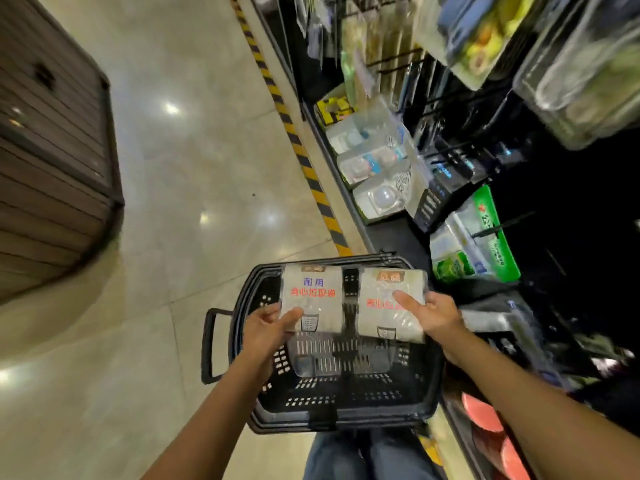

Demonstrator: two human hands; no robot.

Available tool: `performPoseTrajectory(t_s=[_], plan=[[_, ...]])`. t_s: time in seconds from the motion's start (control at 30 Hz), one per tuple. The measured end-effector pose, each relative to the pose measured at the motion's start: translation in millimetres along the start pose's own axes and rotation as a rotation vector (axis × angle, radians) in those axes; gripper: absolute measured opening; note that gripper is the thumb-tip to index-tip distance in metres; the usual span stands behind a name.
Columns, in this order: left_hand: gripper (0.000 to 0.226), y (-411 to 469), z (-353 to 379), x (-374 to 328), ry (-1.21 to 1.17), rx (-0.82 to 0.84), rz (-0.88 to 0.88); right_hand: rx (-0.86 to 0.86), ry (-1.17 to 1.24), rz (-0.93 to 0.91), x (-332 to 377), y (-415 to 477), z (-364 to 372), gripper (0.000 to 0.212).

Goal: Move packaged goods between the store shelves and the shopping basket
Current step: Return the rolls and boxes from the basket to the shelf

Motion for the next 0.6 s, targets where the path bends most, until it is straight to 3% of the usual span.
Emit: performPoseTrajectory(t_s=[0.03, 0.07, 0.13, 0.2, 0.37, 0.53, 0.6], plan=[[0.019, -14, -1, -7, -0.013, 0.015, 0.012, 0.027, 0.008, -0.022, 7, -8, -4, 0.070], [0.021, -28, -1, -15, -0.025, 0.032, 0.027, 0.048, 0.017, -0.048, 19, -21, -9, 0.065], [0.025, -53, -1, -26, -0.060, 0.059, 0.049, 0.074, 0.047, -0.113, 48, -52, -18, 0.035], [0.028, -75, -3, -34, -0.090, 0.071, 0.067, 0.070, 0.069, -0.165, 64, -74, -29, 0.021], [0.045, -106, -9, -42, -0.103, 0.112, 0.096, 0.055, 0.096, -0.239, 70, -111, -49, 0.041], [0.044, -120, -4, -57, -0.071, 0.212, 0.115, -0.030, 0.203, -0.256, 59, -155, -65, 0.010], [0.040, -124, 4, -63, -0.035, 0.304, 0.129, -0.079, 0.258, -0.250, 47, -170, -69, 0.011]])
Point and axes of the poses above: each hand's wrist, its own y-axis towards the middle knuckle, its own z-axis out of the palm, x = y × z, the point moved 9 cm from there along y, towards the middle knuckle, and after that the axes turned 8 degrees about -y, right-handed, at the moved point
